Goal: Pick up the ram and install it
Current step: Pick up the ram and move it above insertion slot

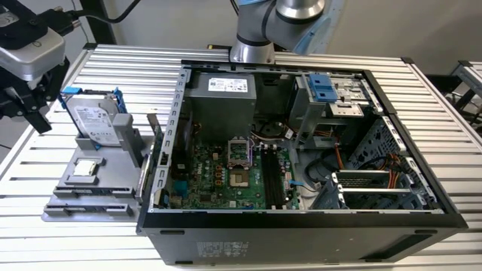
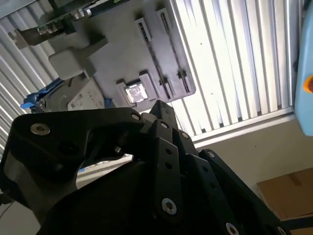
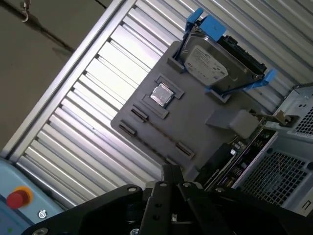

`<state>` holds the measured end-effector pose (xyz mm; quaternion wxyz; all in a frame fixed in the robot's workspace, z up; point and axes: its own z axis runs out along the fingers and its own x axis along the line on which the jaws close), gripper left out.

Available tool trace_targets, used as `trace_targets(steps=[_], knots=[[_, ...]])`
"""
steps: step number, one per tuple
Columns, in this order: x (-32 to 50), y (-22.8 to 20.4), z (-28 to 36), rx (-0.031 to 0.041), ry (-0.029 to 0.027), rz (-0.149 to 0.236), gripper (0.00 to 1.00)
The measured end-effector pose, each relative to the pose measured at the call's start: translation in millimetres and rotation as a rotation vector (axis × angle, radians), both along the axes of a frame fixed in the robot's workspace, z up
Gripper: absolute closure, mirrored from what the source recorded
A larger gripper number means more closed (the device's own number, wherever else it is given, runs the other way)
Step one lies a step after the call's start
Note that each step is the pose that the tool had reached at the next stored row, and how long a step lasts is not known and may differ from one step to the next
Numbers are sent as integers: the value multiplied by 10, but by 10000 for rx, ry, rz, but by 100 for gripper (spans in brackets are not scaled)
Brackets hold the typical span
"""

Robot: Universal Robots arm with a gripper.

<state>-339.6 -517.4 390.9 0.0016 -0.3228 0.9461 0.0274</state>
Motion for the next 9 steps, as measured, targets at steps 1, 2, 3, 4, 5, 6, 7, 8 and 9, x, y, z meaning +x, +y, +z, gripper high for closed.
trace_targets(steps=[1, 2, 3, 4, 5, 6, 7, 8, 9], knots=[[0, 0, 0, 0, 0, 163, 100], [0, 0, 0, 0, -1, 338, 100], [0, 0, 0, 0, -1, 502, 100], [0, 0, 0, 0, -1, 677, 100], [0, 0, 0, 0, -1, 858, 100], [0, 0, 0, 0, -2, 1037, 100], [0, 0, 0, 0, -4, 1223, 100], [0, 0, 0, 0, -5, 1402, 100], [0, 0, 0, 0, -9, 1582, 100]])
